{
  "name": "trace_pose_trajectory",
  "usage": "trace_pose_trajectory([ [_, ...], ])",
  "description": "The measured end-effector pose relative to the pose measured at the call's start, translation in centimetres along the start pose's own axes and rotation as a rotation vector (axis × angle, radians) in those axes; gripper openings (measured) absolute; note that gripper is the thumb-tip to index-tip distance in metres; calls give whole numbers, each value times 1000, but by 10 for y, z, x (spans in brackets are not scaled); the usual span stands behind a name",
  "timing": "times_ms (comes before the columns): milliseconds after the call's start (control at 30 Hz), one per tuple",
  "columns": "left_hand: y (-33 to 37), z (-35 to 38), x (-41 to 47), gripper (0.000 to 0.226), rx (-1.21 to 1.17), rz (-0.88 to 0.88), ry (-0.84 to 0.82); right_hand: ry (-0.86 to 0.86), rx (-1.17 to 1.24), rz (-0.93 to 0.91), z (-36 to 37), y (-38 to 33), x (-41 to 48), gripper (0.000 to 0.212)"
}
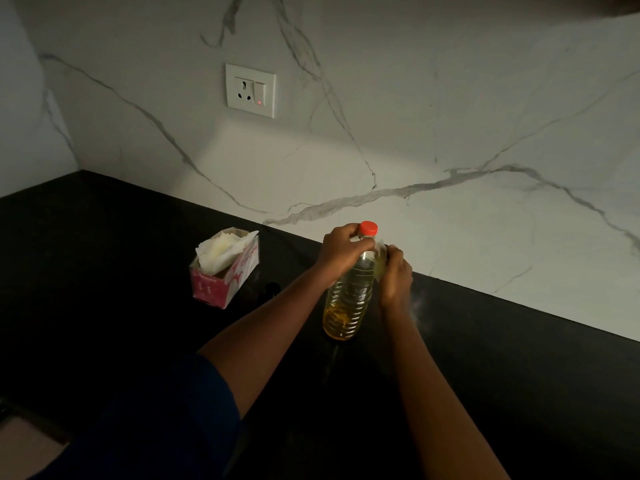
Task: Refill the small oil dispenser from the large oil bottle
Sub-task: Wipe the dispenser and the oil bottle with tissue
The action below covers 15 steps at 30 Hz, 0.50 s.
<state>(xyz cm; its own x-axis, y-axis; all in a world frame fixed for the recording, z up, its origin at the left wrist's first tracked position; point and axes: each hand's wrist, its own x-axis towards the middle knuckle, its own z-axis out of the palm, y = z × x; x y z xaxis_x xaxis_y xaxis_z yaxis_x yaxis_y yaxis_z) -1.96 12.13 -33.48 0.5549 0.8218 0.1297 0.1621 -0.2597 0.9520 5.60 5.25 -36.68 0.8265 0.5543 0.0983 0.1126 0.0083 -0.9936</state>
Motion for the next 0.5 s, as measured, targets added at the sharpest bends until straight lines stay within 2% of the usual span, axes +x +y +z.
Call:
trace_pose_trajectory([
  [100,-3,9,-2,29,22,-14,-2,84,42,-65,4,4,-13,30],
  [233,-7,12,0,37,152,75,12,14,42,-107,-1,-4,-5,34],
  [367,-10,15,4,51,249,75,40,-119,58,-28,-4,-8,10,48],
  [500,-12,15,2,52,211,68,64,-131,104,85,-3,11,6,45],
])
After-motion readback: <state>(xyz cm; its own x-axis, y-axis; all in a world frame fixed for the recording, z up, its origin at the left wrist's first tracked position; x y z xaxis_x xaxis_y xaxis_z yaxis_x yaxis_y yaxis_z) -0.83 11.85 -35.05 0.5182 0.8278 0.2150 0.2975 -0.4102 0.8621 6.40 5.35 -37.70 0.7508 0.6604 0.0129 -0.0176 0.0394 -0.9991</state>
